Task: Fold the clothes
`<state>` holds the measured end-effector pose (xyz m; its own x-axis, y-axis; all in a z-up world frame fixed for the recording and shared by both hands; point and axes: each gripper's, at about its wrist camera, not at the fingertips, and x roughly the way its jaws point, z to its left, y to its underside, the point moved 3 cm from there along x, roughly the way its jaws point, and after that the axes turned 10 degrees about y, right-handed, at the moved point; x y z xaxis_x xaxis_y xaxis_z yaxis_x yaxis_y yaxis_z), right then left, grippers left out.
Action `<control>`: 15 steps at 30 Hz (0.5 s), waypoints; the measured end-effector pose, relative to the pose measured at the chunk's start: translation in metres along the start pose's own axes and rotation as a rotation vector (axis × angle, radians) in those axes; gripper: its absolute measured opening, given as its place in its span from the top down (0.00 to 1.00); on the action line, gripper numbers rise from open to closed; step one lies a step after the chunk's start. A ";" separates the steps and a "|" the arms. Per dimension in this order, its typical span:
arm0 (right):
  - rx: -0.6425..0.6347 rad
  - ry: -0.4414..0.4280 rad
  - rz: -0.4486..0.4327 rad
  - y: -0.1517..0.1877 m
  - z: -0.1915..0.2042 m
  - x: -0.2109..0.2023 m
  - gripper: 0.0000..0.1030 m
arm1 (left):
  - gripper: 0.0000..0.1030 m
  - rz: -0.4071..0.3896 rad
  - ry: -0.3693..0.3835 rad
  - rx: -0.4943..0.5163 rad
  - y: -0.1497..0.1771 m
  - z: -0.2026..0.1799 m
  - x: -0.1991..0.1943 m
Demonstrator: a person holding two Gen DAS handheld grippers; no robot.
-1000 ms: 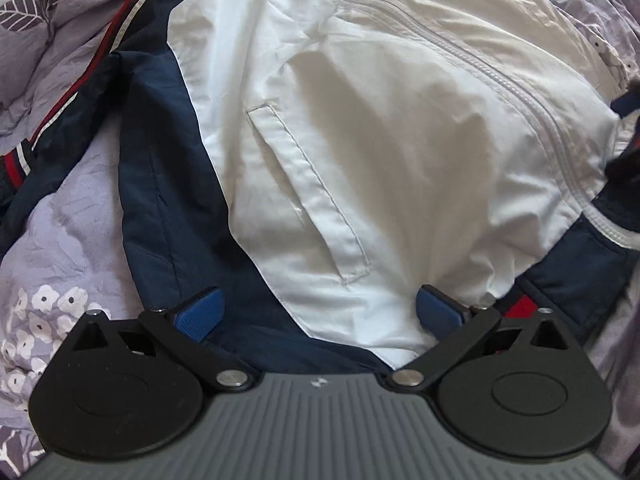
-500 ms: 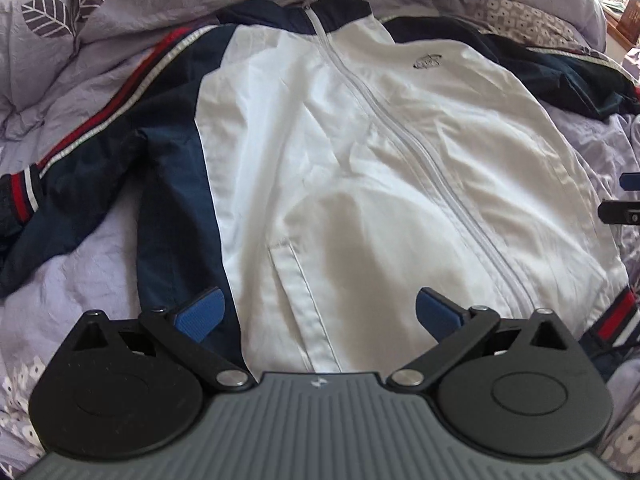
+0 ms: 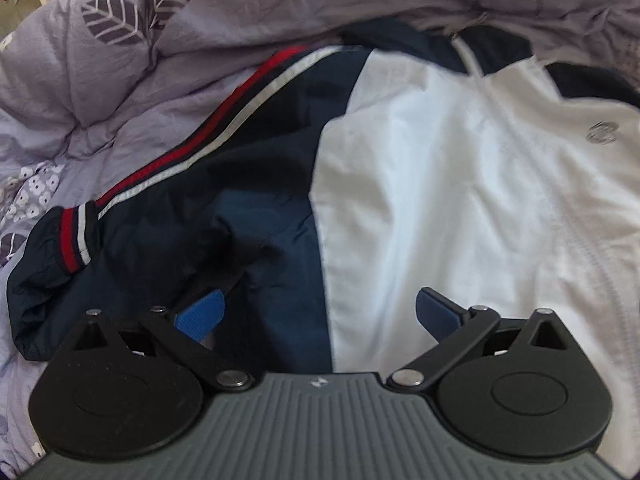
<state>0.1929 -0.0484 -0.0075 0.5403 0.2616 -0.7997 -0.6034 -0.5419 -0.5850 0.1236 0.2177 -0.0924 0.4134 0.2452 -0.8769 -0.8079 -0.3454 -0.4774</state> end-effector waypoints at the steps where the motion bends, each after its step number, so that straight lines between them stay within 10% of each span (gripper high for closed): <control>1: -0.022 0.009 -0.007 0.009 0.000 0.004 0.05 | 0.00 0.034 -0.025 -0.023 0.009 0.013 0.013; 8: 0.014 0.092 -0.035 0.034 -0.021 -0.010 0.01 | 0.00 0.003 0.106 -0.205 0.023 0.071 -0.002; 15: 0.027 0.125 -0.035 0.049 -0.023 -0.013 0.00 | 0.00 -0.097 0.031 -0.280 0.006 0.119 -0.031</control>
<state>0.1697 -0.0966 -0.0225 0.6292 0.1780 -0.7566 -0.5976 -0.5116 -0.6173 0.0561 0.3160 -0.0618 0.4992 0.2627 -0.8257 -0.6183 -0.5595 -0.5519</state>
